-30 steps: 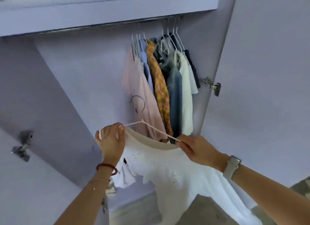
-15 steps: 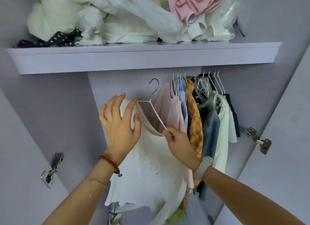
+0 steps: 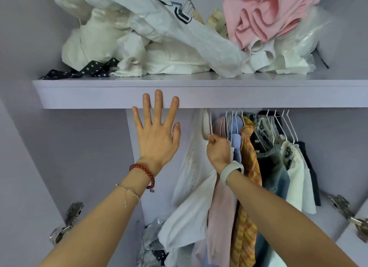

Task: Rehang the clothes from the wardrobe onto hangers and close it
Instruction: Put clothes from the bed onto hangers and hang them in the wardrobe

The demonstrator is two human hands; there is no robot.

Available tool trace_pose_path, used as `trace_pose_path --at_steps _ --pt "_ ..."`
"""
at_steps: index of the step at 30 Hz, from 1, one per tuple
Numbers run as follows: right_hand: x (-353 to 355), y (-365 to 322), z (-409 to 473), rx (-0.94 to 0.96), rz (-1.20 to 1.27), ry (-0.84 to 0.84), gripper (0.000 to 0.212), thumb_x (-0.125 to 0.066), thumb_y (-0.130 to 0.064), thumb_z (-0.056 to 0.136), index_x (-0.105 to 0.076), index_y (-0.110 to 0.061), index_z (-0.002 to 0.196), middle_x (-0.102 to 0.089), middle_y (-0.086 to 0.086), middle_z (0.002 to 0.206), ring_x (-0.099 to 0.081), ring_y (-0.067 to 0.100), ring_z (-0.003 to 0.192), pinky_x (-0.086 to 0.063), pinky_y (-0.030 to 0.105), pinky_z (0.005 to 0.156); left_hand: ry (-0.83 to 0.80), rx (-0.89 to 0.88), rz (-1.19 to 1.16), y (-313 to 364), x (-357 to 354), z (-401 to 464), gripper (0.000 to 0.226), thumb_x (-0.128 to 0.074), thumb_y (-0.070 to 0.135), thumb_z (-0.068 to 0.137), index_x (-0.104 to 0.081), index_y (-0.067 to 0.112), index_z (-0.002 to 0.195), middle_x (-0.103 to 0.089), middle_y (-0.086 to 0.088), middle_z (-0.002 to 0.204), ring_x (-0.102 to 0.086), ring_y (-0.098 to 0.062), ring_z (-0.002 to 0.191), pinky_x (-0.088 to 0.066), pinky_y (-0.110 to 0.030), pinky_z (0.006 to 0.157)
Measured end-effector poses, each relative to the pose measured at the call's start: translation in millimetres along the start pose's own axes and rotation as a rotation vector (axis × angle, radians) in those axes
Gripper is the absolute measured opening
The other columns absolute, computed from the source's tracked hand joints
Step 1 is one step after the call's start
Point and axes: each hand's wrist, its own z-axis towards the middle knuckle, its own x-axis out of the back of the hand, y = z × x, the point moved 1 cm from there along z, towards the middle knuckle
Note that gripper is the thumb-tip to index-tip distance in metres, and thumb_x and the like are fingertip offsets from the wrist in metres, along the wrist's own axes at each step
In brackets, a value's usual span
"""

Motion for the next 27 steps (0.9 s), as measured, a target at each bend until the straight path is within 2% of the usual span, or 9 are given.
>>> trace_pose_path --at_steps 3,5,8,10,16,19,22,25,27 --pt "-4.8 -1.0 18.2 -0.101 0.012 -0.021 0.029 -0.041 -0.005 0.089 -0.067 -0.007 0.102 -0.065 0.02 0.107 -0.055 0.04 0.104 -0.042 0.031 0.083 0.065 -0.026 0.046 -4.1 -8.9 -0.7 0.059 -0.036 0.034 0.09 -0.018 0.024 0.145 -0.009 -0.013 0.15 -0.004 -0.037 0.137 -0.009 -0.061 0.108" --pt "-6.1 1.9 22.9 -0.154 -0.019 -0.034 0.029 -0.042 -0.007 0.09 -0.067 -0.008 0.106 -0.064 0.02 0.109 -0.056 0.037 0.103 -0.04 0.027 0.076 0.093 -0.036 0.083 -6.2 -13.4 -0.1 0.06 -0.038 0.036 0.09 -0.018 0.024 0.145 -0.009 -0.013 0.15 -0.005 -0.036 0.138 -0.009 -0.06 0.108" --pt "-4.2 9.3 22.9 -0.206 -0.106 -0.052 0.029 -0.043 -0.012 0.093 -0.065 -0.011 0.112 -0.06 0.021 0.114 -0.053 0.034 0.109 -0.038 0.027 0.079 0.099 -0.043 0.112 -9.1 -17.0 -0.4 0.06 -0.038 0.038 0.09 -0.017 0.026 0.145 -0.008 -0.011 0.15 -0.002 -0.034 0.139 -0.008 -0.059 0.108" --pt "-1.9 12.2 24.5 -0.185 -0.133 -0.052 0.028 -0.043 -0.012 0.093 -0.066 -0.008 0.108 -0.061 0.023 0.111 -0.052 0.035 0.108 -0.038 0.027 0.076 0.088 -0.04 0.119 -9.1 -17.0 0.1 0.06 -0.037 0.038 0.09 -0.017 0.026 0.145 -0.008 -0.012 0.15 -0.003 -0.034 0.139 -0.007 -0.059 0.109" --pt "7.8 18.9 32.6 -0.192 -0.154 -0.122 0.027 -0.045 -0.011 0.093 -0.066 -0.007 0.109 -0.061 0.021 0.115 -0.052 0.036 0.111 -0.041 0.033 0.084 0.025 -0.013 0.085 -2.6 -8.7 -1.5 0.062 -0.039 0.037 0.088 -0.018 0.024 0.145 -0.008 -0.013 0.15 -0.004 -0.038 0.137 -0.01 -0.061 0.107" --pt "13.5 22.5 22.8 -0.138 -0.235 -0.147 0.029 -0.04 -0.01 0.092 -0.062 -0.007 0.111 -0.055 0.021 0.118 -0.049 0.034 0.111 -0.04 0.032 0.084 -0.039 0.031 -0.009 2.7 -1.8 -4.9 0.067 -0.05 0.03 0.087 -0.017 0.024 0.145 -0.003 -0.011 0.151 0.003 -0.037 0.137 -0.009 -0.061 0.107" --pt "19.1 26.5 0.9 -0.019 -0.246 -0.136 0.022 -0.04 -0.004 0.088 -0.055 -0.003 0.104 -0.049 0.023 0.12 -0.043 0.033 0.116 -0.035 0.032 0.093 -0.12 0.073 -0.11 9.9 3.6 -23.6 0.065 -0.047 0.028 0.087 -0.021 0.023 0.146 -0.007 -0.014 0.153 0.005 -0.033 0.139 -0.008 -0.06 0.11" --pt "28.8 31.4 -38.5 0.109 -0.18 -0.14 0.044 -0.041 -0.003 0.091 -0.036 -0.001 0.135 -0.03 0.016 0.146 -0.022 0.028 0.138 -0.019 0.027 0.111 -0.197 0.128 -0.196 14.9 5.1 -60.7 0.061 -0.044 0.028 0.085 -0.029 0.02 0.144 -0.018 -0.018 0.152 -0.005 -0.034 0.14 -0.01 -0.06 0.109" --pt "41.2 39.6 -71.6 0.172 -0.174 -0.127 0.05 -0.043 -0.006 0.091 -0.031 -0.004 0.14 -0.033 0.014 0.144 -0.027 0.029 0.135 -0.021 0.029 0.111 -0.257 0.148 -0.239 19.0 2.5 -91.4 0.058 -0.044 0.027 0.085 -0.034 0.018 0.142 -0.023 -0.02 0.15 -0.015 -0.038 0.14 -0.011 -0.06 0.108"
